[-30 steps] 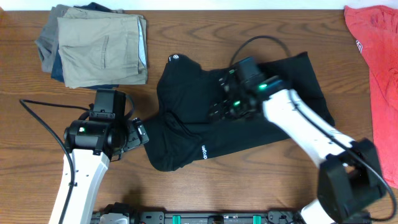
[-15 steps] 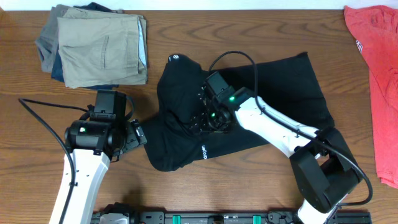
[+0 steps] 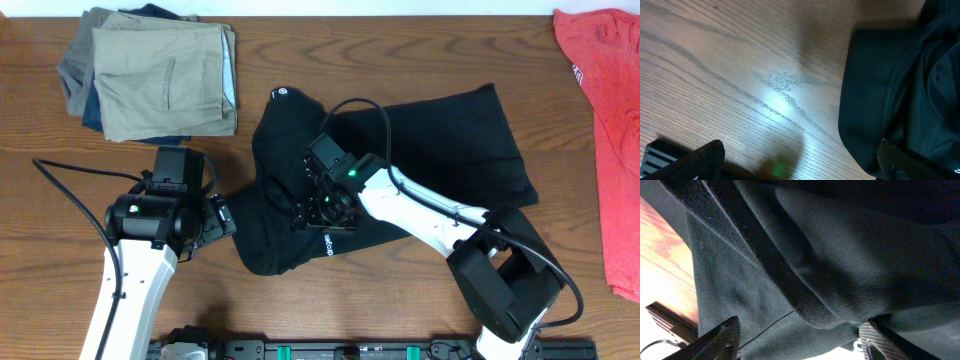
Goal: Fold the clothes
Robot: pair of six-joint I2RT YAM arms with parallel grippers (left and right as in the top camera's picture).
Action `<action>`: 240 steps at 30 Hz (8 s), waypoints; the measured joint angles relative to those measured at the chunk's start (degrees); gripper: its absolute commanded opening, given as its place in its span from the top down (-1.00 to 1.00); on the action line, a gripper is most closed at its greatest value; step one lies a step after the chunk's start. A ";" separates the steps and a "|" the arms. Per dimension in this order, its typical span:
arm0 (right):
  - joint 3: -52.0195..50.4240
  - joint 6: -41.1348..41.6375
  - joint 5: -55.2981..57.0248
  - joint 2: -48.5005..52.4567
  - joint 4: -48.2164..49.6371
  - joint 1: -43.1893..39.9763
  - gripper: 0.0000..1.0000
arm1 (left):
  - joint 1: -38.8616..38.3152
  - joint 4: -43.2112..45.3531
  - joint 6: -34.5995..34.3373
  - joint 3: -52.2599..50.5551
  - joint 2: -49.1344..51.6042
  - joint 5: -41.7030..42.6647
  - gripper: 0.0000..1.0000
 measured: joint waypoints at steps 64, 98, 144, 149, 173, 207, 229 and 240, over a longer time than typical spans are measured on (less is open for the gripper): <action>7.19 -4.79 18.53 4.74 -4.79 1.95 0.18 | 0.00 0.00 -0.02 0.00 0.00 0.00 -0.96; 7.21 -6.03 23.45 4.74 6.16 -2.91 0.92 | 0.00 0.02 0.00 0.00 0.00 -0.02 -0.96; 11.74 -4.39 13.29 2.64 0.11 0.61 0.38 | 0.00 0.24 -0.02 -0.11 0.02 0.00 -0.96; 11.65 -2.40 12.61 6.36 -0.04 3.74 0.63 | 0.00 0.24 0.00 -0.35 0.02 0.00 -0.96; 11.58 -0.72 12.55 11.50 2.51 4.37 0.98 | 0.00 0.24 -0.02 -0.42 0.07 0.02 -0.96; 11.56 -1.68 26.75 11.61 19.02 4.31 0.85 | 0.00 0.26 -0.02 -0.44 0.17 0.02 -0.96; 32.61 -11.26 29.77 -1.01 -29.77 -22.01 -0.99 | 0.00 2.34 5.55 -0.63 4.59 11.15 -0.96; 26.99 -14.49 28.98 -1.09 -36.39 -41.72 -0.20 | -8.39 12.37 12.04 -0.68 9.53 27.28 0.74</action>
